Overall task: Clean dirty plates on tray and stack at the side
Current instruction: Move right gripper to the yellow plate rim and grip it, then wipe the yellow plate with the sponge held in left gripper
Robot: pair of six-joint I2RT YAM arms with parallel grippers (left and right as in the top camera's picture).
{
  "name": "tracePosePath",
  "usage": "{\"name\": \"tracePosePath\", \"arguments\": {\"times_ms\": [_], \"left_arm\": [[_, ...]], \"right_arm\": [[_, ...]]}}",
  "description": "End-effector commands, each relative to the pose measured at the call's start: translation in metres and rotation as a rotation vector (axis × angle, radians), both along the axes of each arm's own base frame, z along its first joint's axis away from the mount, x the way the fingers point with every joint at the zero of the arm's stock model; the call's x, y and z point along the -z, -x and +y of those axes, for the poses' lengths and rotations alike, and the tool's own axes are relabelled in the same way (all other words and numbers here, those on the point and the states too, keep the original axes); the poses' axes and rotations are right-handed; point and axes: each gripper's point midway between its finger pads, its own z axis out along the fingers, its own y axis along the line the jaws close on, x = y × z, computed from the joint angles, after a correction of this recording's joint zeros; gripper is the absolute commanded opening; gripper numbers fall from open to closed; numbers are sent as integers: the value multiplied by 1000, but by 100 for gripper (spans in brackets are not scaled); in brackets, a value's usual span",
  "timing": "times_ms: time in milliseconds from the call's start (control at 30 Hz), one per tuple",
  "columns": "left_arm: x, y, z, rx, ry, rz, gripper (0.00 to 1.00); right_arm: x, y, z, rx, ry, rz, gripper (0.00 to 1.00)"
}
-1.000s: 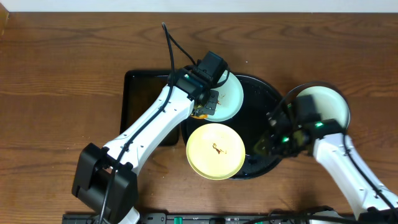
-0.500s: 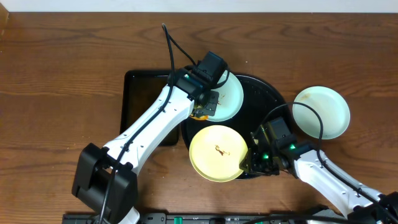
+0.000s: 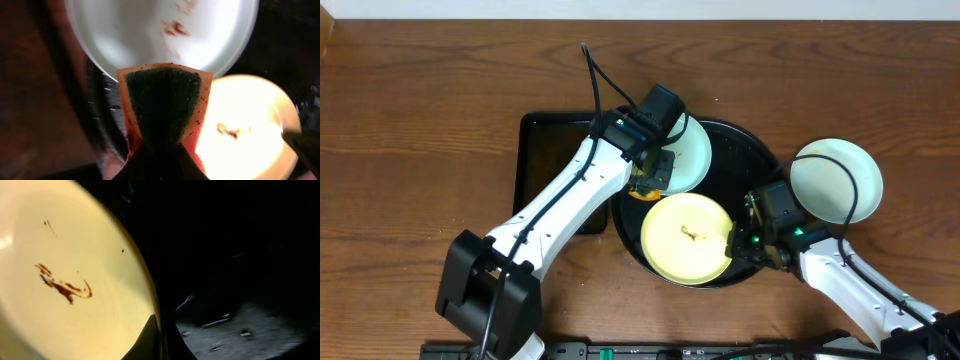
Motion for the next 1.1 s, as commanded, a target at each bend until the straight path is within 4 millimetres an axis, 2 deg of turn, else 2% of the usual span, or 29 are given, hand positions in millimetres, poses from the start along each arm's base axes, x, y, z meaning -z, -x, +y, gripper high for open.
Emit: {"name": "tracePosePath", "arguments": {"times_ms": [0, 167, 500, 733, 933, 1067], "left_arm": [[-7, 18, -21, 57, 113, 59, 13], [-2, 42, -51, 134, 216, 126, 11], [18, 71, -102, 212, 294, 97, 10], [34, 75, -110, 165, 331, 95, 10], [41, 74, -112, 169, 345, 86, 8], [45, 77, -121, 187, 384, 115, 8]], "right_arm": [[1, -14, -21, 47, 87, -42, 1], [1, -23, -36, 56, 171, -90, 1], [3, -17, -38, 33, 185, -69, 1], [4, -16, -38, 33, 186, -64, 1], [4, -15, -38, 32, 187, -60, 1], [4, -14, -39, 32, 188, -59, 1]]}}
